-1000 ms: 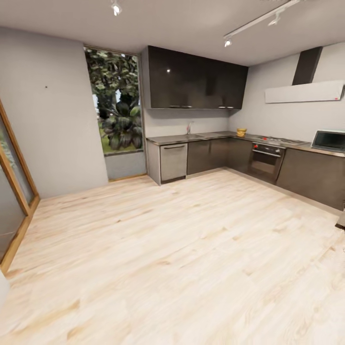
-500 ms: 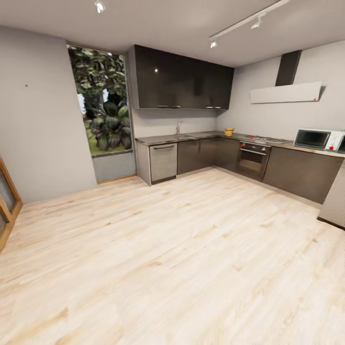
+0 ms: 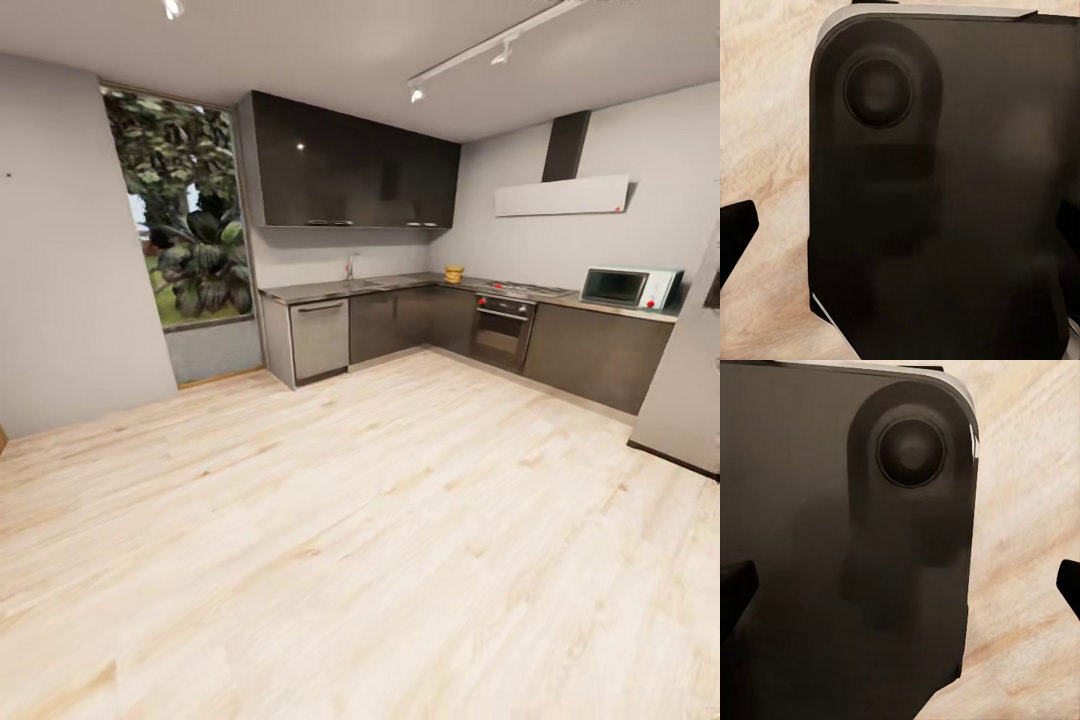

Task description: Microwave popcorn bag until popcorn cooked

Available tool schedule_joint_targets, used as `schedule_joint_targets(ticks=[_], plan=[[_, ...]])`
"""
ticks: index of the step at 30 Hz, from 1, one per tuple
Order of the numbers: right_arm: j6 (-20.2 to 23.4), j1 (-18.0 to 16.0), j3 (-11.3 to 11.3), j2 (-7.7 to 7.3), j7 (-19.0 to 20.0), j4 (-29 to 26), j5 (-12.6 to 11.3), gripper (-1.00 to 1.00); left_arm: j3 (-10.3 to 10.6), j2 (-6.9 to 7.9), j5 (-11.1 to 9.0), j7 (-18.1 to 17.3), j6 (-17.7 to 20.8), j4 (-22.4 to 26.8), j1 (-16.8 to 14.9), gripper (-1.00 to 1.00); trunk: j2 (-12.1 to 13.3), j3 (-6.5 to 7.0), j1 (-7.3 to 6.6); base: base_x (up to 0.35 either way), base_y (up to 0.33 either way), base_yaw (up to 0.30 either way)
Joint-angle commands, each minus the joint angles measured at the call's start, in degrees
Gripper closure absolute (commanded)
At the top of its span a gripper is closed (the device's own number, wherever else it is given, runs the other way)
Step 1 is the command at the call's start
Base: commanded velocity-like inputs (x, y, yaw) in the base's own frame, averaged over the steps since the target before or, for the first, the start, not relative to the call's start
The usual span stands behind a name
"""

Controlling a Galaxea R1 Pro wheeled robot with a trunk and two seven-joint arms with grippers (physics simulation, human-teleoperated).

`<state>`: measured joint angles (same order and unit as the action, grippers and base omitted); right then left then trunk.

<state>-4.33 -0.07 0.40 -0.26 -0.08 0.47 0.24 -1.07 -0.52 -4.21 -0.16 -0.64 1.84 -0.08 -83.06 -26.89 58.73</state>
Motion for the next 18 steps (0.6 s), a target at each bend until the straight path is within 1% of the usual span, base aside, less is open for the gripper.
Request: schedule_joint_targets(ticks=[1, 18], plan=[[-0.2, 0.0, 0.0, 0.00, 0.0, 0.1, 0.0, -1.00, -0.1, -0.02, -0.4, 0.0, -0.1, 0.0, 0.0, -1.00, 0.0, -0.04, 0.00, 0.000, 0.000, -0.157], [-0.2, 0.0, 0.0, 0.00, 0.0, 0.1, 0.0, -1.00, -0.1, -0.01, -0.4, -0.1, -0.1, 0.0, 0.0, -1.00, 0.0, -0.04, 0.00, 0.000, 0.000, -0.155]])
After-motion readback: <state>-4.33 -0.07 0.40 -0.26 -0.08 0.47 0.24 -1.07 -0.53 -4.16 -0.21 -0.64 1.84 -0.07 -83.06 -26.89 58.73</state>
